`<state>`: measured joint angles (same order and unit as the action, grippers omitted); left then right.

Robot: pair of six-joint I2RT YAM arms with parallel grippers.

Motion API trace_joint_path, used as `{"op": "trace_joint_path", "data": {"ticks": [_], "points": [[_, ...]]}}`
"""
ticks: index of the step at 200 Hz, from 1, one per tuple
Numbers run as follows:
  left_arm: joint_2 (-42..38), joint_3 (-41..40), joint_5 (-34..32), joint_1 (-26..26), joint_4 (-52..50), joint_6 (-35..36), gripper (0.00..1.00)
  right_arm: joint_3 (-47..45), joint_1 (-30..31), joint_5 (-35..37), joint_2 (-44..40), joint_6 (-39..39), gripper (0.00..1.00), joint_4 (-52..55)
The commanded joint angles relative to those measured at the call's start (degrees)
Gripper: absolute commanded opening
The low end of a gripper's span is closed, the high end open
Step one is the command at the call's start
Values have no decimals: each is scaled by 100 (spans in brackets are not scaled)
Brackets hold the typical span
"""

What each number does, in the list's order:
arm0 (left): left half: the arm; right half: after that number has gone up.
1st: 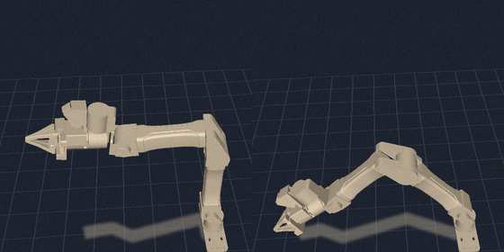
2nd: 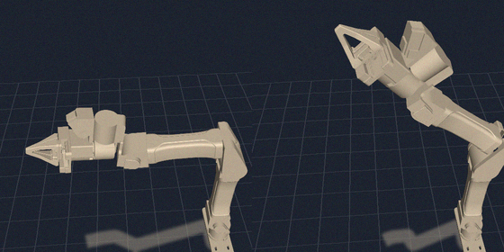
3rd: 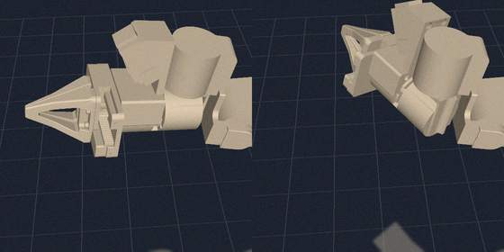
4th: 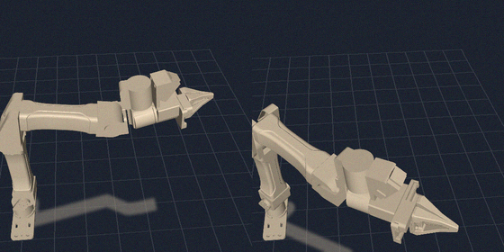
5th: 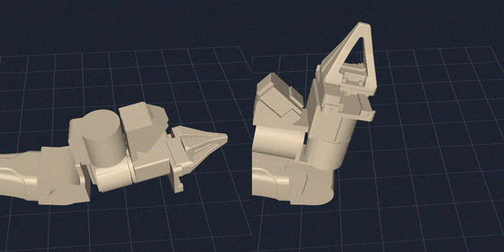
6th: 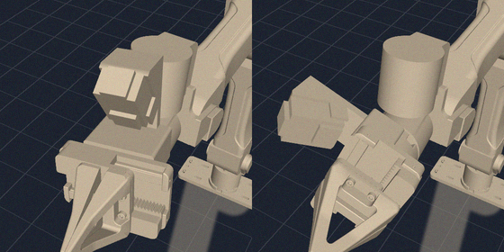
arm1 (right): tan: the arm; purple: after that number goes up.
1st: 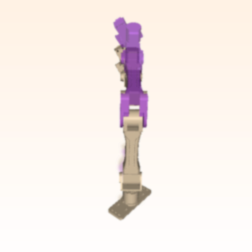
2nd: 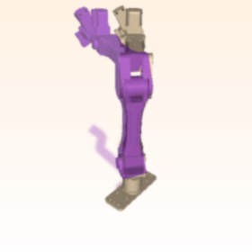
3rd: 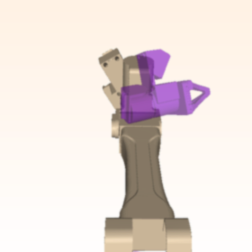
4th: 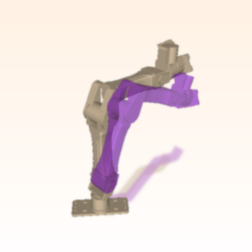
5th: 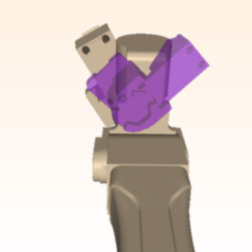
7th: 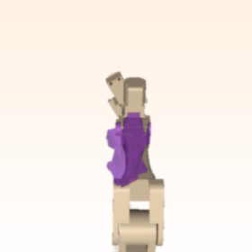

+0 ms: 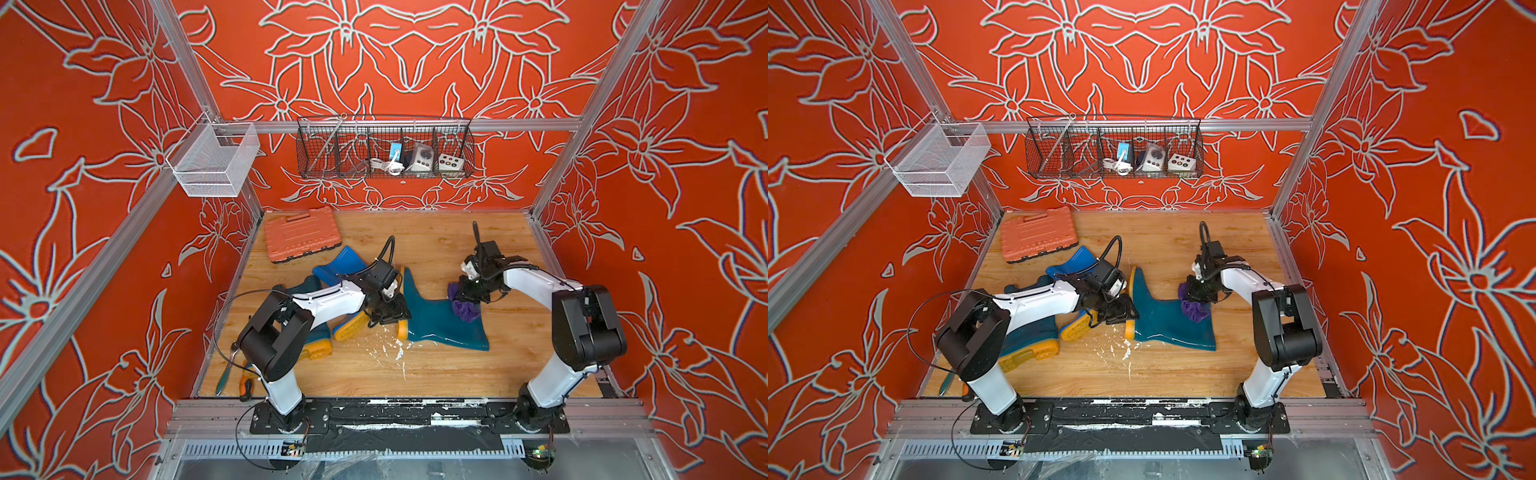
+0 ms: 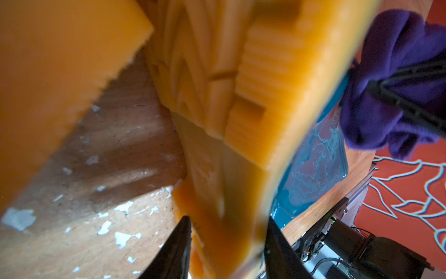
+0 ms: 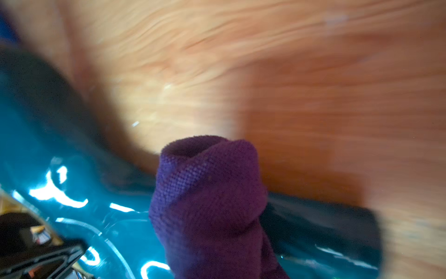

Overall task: Wipe the rubber boots with a cloth
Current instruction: Wipe the dirt off the rubber boot.

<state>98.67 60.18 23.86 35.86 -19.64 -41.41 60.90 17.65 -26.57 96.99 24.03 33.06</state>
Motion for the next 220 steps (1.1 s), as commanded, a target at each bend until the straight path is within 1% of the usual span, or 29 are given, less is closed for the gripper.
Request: {"op": "trace_joint_path", "data": {"ticks": [1,11,20,29,40,48,54,69,82,90,99,113,123,132,148,163,177,190,201,212,220], "points": [[-67,-19,252,141,116,-63,44,178,1019,-51,-64,425,0,-251],[-67,-46,229,141,135,-118,43,317,1410,-194,36,531,0,-449],[-61,-59,217,141,140,-154,42,486,1603,-276,182,475,0,-438],[-42,-59,216,141,136,-187,41,598,1636,-207,314,347,0,-248],[-41,-59,240,149,148,-218,40,592,1521,29,398,87,0,48],[-46,-53,243,158,144,-210,40,456,1309,118,401,-44,0,156],[-56,-46,223,167,124,-201,40,280,1015,105,377,-81,0,154],[-109,-64,185,193,92,-190,40,-259,120,-131,225,-25,0,21],[-154,-101,174,211,109,-209,40,-523,-546,-161,47,-101,0,43],[-164,-120,177,219,133,-218,40,-532,-763,-113,-61,-232,0,157],[-165,-130,182,228,160,-234,40,-433,-824,-71,-146,-346,0,315],[-139,-113,189,233,194,-260,40,-296,-728,-325,-197,-258,0,341],[-106,-96,165,238,190,-303,40,-195,-480,-472,-215,-66,0,261],[-85,-86,92,234,164,-356,40,-37,-111,-383,-216,49,0,241],[-75,-77,-24,231,131,-450,40,341,783,-201,-111,226,0,196],[-85,-57,-100,229,103,-507,39,633,1451,-387,106,489,0,-95],[-78,-18,-135,221,66,-535,39,855,1825,-544,366,523,0,-217],[-76,-7,-153,220,26,-568,38,999,1870,-506,551,320,0,-32],[-98,-20,-165,222,38,-592,38,969,1752,-244,618,98,0,209],[-133,-62,-172,220,60,-626,38,719,1411,-176,615,59,0,243],[-152,-100,-170,220,80,-648,38,379,999,-358,575,194,0,117]]}}
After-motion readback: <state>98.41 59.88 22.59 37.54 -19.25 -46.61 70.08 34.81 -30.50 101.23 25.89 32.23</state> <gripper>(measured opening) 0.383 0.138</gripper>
